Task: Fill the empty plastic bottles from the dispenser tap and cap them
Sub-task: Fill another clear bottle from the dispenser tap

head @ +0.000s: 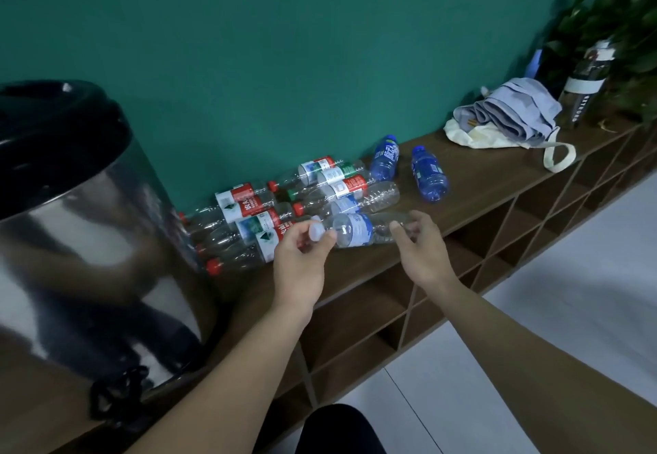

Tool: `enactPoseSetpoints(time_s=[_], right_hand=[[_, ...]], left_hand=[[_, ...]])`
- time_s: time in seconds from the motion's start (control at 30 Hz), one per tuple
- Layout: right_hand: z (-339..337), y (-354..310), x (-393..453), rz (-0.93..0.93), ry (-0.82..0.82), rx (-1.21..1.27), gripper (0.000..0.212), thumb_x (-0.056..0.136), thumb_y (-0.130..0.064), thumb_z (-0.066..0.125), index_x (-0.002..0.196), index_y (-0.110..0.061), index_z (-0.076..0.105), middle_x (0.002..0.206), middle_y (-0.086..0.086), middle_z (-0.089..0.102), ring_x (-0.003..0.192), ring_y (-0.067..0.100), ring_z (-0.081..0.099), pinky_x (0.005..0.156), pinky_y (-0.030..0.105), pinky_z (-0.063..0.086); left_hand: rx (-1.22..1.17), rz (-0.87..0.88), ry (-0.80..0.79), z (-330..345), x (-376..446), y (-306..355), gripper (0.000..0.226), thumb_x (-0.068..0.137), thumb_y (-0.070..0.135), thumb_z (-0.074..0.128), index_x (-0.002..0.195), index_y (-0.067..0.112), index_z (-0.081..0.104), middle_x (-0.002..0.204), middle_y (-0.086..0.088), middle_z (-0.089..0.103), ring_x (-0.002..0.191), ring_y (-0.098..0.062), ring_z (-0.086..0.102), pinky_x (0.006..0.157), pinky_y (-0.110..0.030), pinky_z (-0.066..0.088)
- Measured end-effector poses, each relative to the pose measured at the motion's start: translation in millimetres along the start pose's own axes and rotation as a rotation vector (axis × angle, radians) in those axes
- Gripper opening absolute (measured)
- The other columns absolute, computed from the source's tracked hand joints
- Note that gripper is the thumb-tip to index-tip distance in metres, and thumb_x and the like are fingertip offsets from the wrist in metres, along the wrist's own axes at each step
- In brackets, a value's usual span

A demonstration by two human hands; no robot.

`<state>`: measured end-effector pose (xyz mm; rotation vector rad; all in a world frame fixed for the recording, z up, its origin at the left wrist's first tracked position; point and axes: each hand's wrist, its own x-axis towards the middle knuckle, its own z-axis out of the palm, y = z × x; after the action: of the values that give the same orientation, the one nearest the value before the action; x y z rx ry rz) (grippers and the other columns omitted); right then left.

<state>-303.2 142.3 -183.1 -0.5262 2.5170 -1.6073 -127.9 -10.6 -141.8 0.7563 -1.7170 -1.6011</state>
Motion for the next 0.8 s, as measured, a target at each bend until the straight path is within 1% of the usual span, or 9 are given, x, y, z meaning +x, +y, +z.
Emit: enactPoseSetpoints(time_s=[0.1, 0.2, 0.3, 0.4, 0.5, 0.57, 0.63, 0.7, 0.8], right_hand=[[10.4, -15.5, -33.6, 0.026, -0.042, 0.045, 0.067, 0.106, -0.063, 0.061, 0.158, -0.023, 0.048, 0.128, -0.005, 0.062, 0.123, 0.015, 0.062, 0.107, 0.038, 0.051], [25.0, -38.5, -68.5, 0.059, -0.039, 0.082, 0.066, 0.106, -0.066, 0.058, 0.156, -0.023, 0.052, 0.136, -0.004, 0.061, 0.122, 0.014, 0.061, 0.099, 0.035, 0.05], [39.4, -63.8, -103.6, 0.026, -0.051, 0.104, 0.061, 0.108, -0.062, 0.057, 0.151, -0.019, 0.057, 0.133, -0.004, 0.061, 0.122, 0.015, 0.059, 0.098, 0.031, 0.044], [47.2, -83.2, -134.9, -0.026, -0.08, 0.046, 0.064, 0.108, -0.066, 0.052, 0.147, -0.017, 0.062, 0.132, -0.003, 0.061, 0.123, 0.019, 0.061, 0.106, 0.038, 0.049], [48.1, -104.6, -158.2, -0.091, -0.072, -0.014, 0.07, 0.104, -0.076, 0.047, 0.138, -0.019, 0.069, 0.134, 0.004, 0.062, 0.123, 0.022, 0.063, 0.11, 0.045, 0.051], [45.5, -126.2, -173.9, -0.164, -0.082, 0.005, 0.058, 0.106, -0.07, 0.05, 0.127, -0.021, 0.073, 0.125, 0.001, 0.066, 0.116, 0.017, 0.064, 0.102, 0.039, 0.051], [42.6, -152.9, -191.3, -0.272, -0.107, 0.038, 0.044, 0.11, -0.063, 0.052, 0.114, -0.025, 0.075, 0.11, -0.009, 0.071, 0.105, 0.009, 0.066, 0.089, 0.031, 0.049], [37.6, -183.8, -211.9, -0.368, -0.122, 0.054, 0.037, 0.112, -0.056, 0.055, 0.102, -0.027, 0.074, 0.091, -0.017, 0.071, 0.088, -0.001, 0.065, 0.077, 0.021, 0.044], [34.2, -223.8, -241.2, -0.497, -0.183, 0.08, 0.039, 0.112, -0.051, 0.059, 0.085, -0.024, 0.069, 0.066, -0.019, 0.06, 0.065, 0.003, 0.055, 0.064, 0.022, 0.038]], left_hand=[[-0.13, 0.013, 0.015, -14.6, -17.5, 20.0, 0.025, 0.101, 0.031, 0.084, 0.125, 0.036, 0.079, 0.114, 0.017, 0.08, 0.106, 0.006, 0.072, 0.095, -0.018, 0.054], [-0.226, 0.028, -0.028, -34.6, -35.7, 36.5, 0.039, 0.102, 0.025, 0.083, 0.14, 0.033, 0.073, 0.128, 0.021, 0.079, 0.122, 0.003, 0.071, 0.109, -0.024, 0.054], [-0.148, 0.08, -0.063, -57.8, -56.5, 49.9, 0.039, 0.102, 0.022, 0.084, 0.135, 0.035, 0.068, 0.126, 0.018, 0.08, 0.12, -0.004, 0.073, 0.114, -0.038, 0.055], [-0.066, 0.157, -0.049, -84.7, -76.6, 64.3, 0.044, 0.1, 0.022, 0.085, 0.137, 0.031, 0.062, 0.128, 0.012, 0.079, 0.123, -0.012, 0.073, 0.117, -0.053, 0.054], [-0.004, 0.24, -0.064, -112.5, -98.0, 78.9, 0.053, 0.099, 0.022, 0.087, 0.142, 0.03, 0.058, 0.129, 0.011, 0.077, 0.124, -0.013, 0.073, 0.114, -0.05, 0.057], [-0.015, 0.252, -0.073, -130.4, -114.1, 85.2, 0.06, 0.097, 0.023, 0.089, 0.146, 0.029, 0.055, 0.132, 0.01, 0.076, 0.124, -0.012, 0.073, 0.111, -0.044, 0.058], [0.013, 0.256, -0.073, -146.0, -129.3, 89.8, 0.056, 0.099, 0.029, 0.088, 0.144, 0.028, 0.056, 0.133, 0.012, 0.074, 0.124, -0.008, 0.072, 0.11, -0.043, 0.06], [0.053, 0.26, -0.059, -159.2, -145.6, 91.1, 0.05, 0.101, 0.033, 0.085, 0.142, 0.028, 0.057, 0.131, 0.016, 0.073, 0.12, -0.003, 0.072, 0.105, -0.037, 0.061], [0.098, 0.271, -0.043, -176.0, -169.7, 90.1, 0.047, 0.103, 0.038, 0.082, 0.142, 0.029, 0.058, 0.126, 0.018, 0.073, 0.115, -0.002, 0.072, 0.098, -0.028, 0.058]])
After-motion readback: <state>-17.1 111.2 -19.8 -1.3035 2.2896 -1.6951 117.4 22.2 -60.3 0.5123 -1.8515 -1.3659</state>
